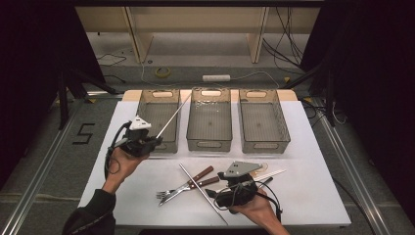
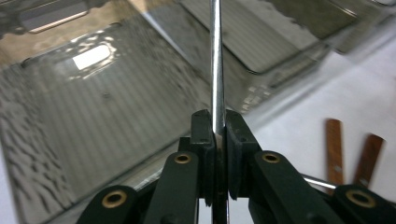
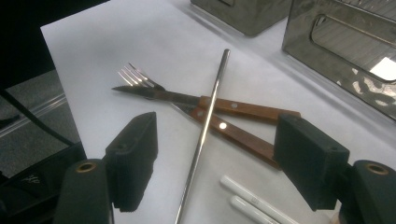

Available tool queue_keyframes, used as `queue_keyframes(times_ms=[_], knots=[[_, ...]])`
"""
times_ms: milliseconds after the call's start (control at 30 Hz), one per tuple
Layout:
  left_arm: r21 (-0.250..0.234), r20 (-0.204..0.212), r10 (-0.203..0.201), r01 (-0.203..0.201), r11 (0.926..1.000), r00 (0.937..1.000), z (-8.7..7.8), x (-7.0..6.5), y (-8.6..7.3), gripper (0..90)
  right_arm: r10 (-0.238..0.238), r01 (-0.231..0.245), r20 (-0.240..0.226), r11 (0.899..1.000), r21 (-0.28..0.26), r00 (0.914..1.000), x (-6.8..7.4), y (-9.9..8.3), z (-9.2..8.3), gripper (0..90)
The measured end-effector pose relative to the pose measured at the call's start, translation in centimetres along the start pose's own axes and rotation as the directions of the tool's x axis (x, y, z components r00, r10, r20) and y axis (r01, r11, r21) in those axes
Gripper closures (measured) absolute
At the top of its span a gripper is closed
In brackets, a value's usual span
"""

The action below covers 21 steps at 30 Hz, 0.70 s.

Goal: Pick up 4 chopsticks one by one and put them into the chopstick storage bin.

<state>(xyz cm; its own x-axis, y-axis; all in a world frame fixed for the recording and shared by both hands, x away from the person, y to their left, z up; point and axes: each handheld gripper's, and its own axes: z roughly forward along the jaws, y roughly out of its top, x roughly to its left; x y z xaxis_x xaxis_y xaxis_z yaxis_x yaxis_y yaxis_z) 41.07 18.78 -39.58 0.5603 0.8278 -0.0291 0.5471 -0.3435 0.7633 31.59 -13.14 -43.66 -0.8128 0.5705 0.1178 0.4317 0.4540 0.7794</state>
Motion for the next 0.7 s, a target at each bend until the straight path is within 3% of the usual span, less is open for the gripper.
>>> queue_keyframes(times_ms=[100, 300, 567, 700], knots=[[-0.002, -0.03, -0.05, 0.05, 0.9987, 0.9983, 0.9, 1.6, 0.7, 83.0, 0.002, -0.002, -0.001, 1.0, 0.007, 1.0, 0.1, -0.1, 0.1, 31.2], [0.007, -0.056, -0.095, 0.095, 0.9954, 0.994, 1.9, 3.4, 1.4, 83.0, 0.002, -0.002, -0.009, 1.0, 0.001, 1.0, 0.1, -0.1, 0.1, 29.6], [0.008, -0.101, -0.164, 0.166, 0.9861, 0.9813, 3.3, 5.6, 1.9, 82.9, 0.004, -0.004, -0.011, 1.0, -0.002, 0.9999, 0.1, -0.1, 0.0, 29.6], [0.03, -0.128, -0.18, 0.185, 0.9823, 0.9754, 4.0, 6.7, 1.8, 82.9, -0.001, 0.001, -0.008, 1.0, 0.003, 1.0, 0.2, -0.1, 0.0, 29.5]])
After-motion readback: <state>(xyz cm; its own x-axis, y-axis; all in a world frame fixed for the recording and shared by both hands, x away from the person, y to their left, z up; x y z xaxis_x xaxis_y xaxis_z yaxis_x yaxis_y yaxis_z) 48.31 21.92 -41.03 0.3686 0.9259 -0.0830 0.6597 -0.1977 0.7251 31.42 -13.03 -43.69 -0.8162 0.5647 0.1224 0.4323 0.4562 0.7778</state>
